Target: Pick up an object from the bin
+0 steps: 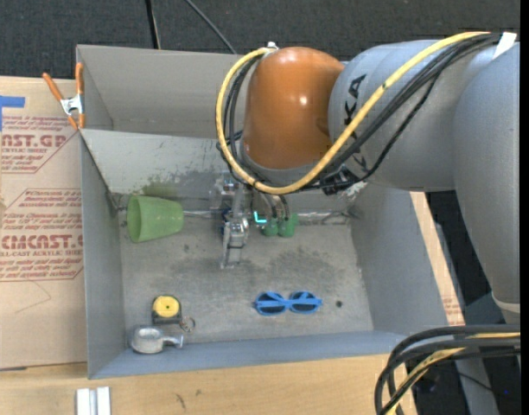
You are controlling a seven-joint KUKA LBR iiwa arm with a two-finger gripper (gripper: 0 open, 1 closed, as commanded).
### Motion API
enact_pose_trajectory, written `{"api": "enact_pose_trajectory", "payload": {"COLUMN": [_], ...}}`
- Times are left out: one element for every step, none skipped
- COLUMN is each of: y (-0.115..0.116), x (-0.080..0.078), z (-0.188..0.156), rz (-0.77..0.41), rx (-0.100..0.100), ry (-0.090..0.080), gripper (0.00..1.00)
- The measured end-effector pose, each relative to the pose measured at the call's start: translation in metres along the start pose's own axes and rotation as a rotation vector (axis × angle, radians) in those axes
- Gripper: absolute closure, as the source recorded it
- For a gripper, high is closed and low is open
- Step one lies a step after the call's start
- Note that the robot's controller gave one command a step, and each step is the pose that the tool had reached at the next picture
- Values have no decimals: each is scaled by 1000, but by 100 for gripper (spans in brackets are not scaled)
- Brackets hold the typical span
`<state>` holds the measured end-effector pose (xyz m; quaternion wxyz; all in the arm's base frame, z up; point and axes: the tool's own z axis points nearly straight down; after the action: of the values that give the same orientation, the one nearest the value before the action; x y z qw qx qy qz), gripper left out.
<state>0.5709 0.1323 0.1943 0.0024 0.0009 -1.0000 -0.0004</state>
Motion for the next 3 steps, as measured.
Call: {"api": "enact_pose_trajectory", "payload": {"y": [40, 82, 81], "x": [68, 87, 89], "z": [122, 123, 124], "rz": [74, -356, -353], "rx": [1, 1, 0], "ry": [5, -18, -10], "gripper": [0, 0, 100]}}
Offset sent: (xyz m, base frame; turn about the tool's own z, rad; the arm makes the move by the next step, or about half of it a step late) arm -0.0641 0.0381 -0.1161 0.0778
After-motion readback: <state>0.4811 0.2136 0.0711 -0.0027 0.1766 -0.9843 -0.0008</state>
